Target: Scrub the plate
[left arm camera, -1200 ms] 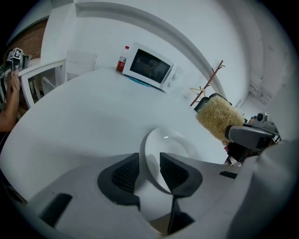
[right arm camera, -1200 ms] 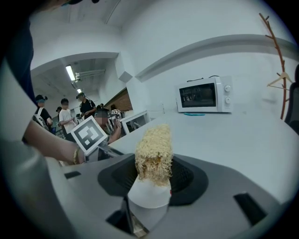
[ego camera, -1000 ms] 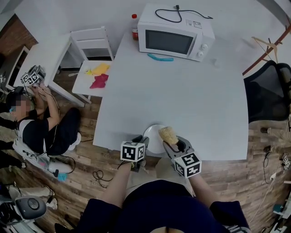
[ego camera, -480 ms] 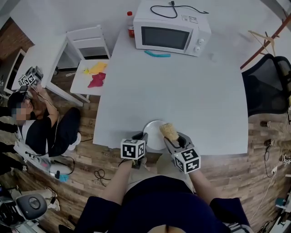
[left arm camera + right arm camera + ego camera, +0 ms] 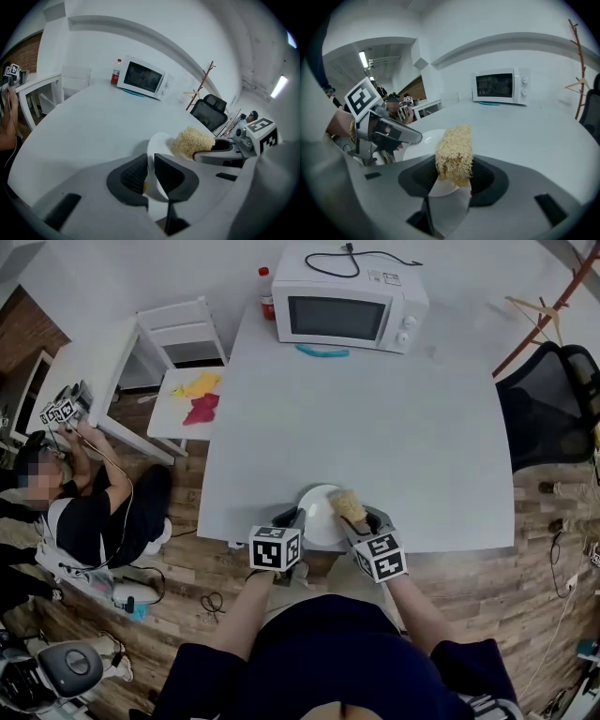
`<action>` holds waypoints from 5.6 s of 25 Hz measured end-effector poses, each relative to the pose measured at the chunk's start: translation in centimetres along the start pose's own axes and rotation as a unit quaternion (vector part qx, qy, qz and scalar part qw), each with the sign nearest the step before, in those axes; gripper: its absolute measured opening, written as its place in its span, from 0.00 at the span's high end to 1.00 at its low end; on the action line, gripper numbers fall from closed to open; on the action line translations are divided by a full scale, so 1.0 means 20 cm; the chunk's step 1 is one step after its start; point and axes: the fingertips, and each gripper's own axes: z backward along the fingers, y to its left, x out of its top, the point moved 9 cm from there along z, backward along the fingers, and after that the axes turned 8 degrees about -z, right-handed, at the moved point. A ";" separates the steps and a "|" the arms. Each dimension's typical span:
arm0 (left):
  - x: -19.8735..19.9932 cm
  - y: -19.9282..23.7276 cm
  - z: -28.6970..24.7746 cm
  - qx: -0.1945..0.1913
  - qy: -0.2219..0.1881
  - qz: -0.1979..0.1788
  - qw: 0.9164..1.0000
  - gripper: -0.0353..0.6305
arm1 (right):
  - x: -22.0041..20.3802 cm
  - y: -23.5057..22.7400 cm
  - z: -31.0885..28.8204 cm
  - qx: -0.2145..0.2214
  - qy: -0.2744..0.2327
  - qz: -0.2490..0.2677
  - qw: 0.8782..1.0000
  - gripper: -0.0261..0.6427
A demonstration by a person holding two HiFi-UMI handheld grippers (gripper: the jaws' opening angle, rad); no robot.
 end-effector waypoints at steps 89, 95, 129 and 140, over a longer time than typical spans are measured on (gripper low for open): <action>0.03 0.11 0.08 0.019 -0.016 -0.054 0.998 0.86 | 0.10 0.34 -0.20 0.111 0.045 -0.037 0.992 0.69; 0.03 0.11 0.07 0.021 -0.017 -0.051 0.998 0.86 | 0.02 0.34 -0.18 0.119 0.059 -0.050 0.990 0.69; 0.01 0.17 -0.02 0.030 0.012 -0.070 0.997 0.86 | -0.10 0.10 -0.05 0.053 0.095 -0.047 0.993 0.69; -0.03 0.22 -0.05 0.028 0.036 -0.092 0.995 0.85 | -0.09 0.18 0.06 0.022 0.019 -0.163 0.986 0.69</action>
